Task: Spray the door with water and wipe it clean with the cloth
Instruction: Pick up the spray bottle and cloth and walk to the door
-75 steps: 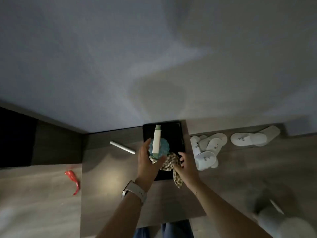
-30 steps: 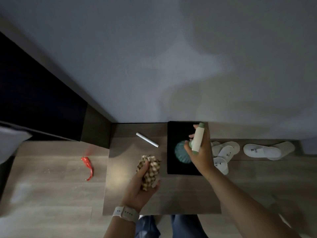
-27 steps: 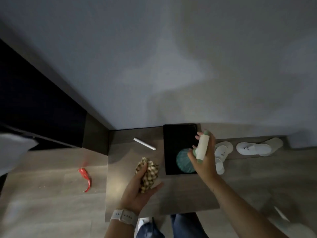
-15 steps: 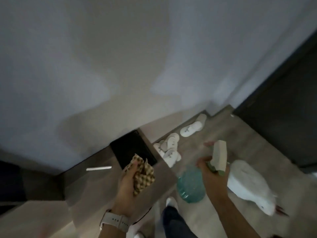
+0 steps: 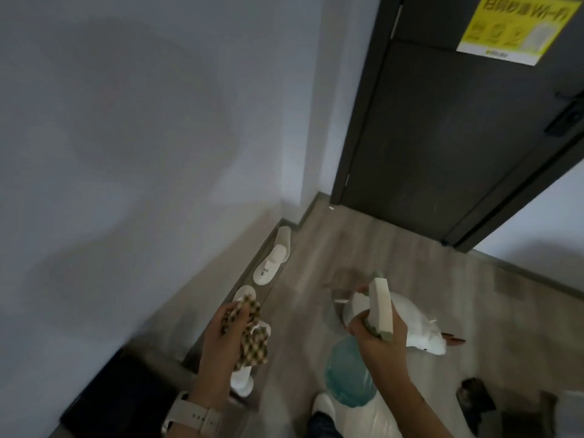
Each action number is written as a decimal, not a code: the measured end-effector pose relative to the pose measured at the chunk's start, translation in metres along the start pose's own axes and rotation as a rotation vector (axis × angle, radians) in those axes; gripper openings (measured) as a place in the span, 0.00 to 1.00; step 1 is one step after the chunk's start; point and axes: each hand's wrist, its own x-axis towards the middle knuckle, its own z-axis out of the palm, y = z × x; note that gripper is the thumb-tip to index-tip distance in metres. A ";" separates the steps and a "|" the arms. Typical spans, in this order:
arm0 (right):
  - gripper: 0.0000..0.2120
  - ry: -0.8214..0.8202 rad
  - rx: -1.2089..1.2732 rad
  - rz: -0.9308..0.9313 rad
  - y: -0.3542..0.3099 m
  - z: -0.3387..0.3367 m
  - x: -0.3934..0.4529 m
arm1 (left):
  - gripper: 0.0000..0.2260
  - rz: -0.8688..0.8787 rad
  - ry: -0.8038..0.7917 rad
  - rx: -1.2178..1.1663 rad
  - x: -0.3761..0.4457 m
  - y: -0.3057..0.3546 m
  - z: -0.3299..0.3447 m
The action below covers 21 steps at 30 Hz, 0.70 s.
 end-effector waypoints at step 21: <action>0.24 0.190 -0.012 0.159 0.015 0.015 0.387 | 0.06 -0.052 -0.282 0.045 0.328 0.157 0.258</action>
